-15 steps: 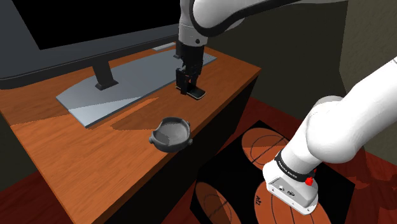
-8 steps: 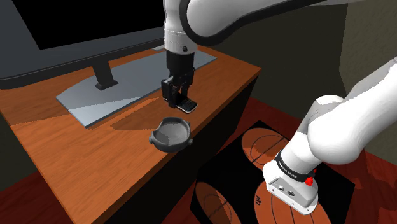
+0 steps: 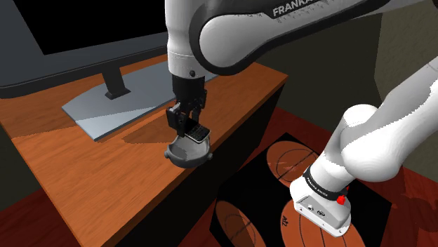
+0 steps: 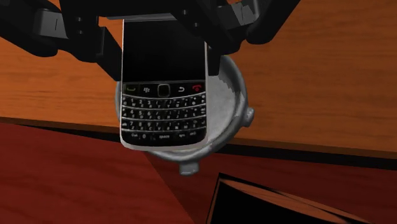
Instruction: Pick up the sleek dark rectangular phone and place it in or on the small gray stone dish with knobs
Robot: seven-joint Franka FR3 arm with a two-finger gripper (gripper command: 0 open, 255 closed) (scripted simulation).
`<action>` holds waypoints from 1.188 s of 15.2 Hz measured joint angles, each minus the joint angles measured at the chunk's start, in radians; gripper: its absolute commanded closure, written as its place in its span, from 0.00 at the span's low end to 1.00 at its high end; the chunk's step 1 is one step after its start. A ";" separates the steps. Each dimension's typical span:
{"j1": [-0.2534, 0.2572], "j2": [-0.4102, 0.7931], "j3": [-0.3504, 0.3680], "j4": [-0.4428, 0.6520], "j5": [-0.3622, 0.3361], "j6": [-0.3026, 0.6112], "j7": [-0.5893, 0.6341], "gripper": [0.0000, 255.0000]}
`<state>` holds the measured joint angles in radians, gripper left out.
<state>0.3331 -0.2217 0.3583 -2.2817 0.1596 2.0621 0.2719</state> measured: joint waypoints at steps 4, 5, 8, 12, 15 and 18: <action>0.000 0.020 0.005 -0.034 -0.002 0.054 0.000 1.00; 0.001 0.026 0.006 -0.042 -0.003 0.067 0.001 1.00; 0.001 0.047 0.011 -0.068 -0.006 0.114 0.003 1.00; 0.000 0.064 0.013 -0.082 -0.010 0.145 0.004 1.00; 0.000 0.064 0.014 -0.083 -0.010 0.147 0.005 1.00; 0.001 0.065 0.014 -0.083 -0.010 0.147 0.005 0.00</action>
<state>0.3336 -0.1572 0.3720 -2.3649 0.1500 2.2088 0.2767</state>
